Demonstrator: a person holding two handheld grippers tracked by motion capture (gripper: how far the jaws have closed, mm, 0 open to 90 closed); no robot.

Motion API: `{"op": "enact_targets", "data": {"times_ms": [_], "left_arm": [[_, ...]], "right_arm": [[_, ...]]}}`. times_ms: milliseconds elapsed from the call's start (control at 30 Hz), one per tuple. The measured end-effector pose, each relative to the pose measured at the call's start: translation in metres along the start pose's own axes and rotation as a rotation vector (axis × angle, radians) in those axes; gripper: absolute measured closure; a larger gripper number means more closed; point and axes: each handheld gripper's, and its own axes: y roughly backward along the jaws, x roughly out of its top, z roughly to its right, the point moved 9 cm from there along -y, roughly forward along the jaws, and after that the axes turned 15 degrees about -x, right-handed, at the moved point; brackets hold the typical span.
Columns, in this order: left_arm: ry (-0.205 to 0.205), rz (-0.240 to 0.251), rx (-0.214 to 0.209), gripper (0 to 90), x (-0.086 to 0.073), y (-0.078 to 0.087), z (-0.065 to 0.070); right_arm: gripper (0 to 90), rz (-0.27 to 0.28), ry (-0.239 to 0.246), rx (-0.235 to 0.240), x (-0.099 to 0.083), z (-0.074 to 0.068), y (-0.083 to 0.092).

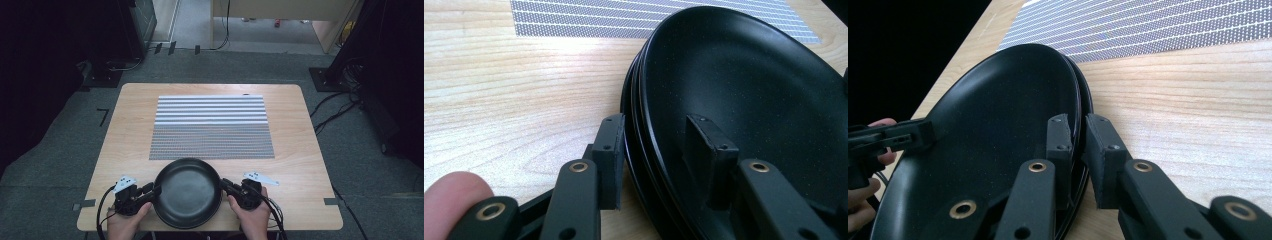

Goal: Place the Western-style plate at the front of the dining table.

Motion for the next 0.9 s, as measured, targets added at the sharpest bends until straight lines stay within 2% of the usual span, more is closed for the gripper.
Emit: {"op": "enact_targets", "data": {"times_ms": [67, 200, 433, 667, 800, 900], "left_arm": [[0.01, -0.004, -0.007, 59.9, -0.001, 0.0, 0.0], [0.043, 0.0, -0.028, 59.1, -0.002, 0.0, -0.002], [0.048, 0.002, -0.028, 59.2, -0.001, -0.001, -0.002], [0.044, 0.011, -0.035, 61.0, 0.001, 0.002, -0.002], [0.03, 0.021, -0.028, 64.8, 0.004, 0.004, 0.0], [0.028, 0.015, -0.03, 65.5, 0.003, 0.005, 0.0]], "right_arm": [[84.5, -0.014, -0.013, 0.015, -0.001, -0.001, 0.0], [85.1, -0.012, -0.024, 0.013, -0.001, -0.001, -0.001], [86.0, 0.007, -0.062, 0.0, 0.001, -0.004, -0.005], [86.4, -0.002, -0.081, -0.001, 0.001, -0.006, -0.007], [84.4, -0.051, -0.096, 0.028, -0.005, -0.012, -0.011], [84.2, -0.052, -0.102, 0.027, -0.007, -0.013, -0.013]]}}
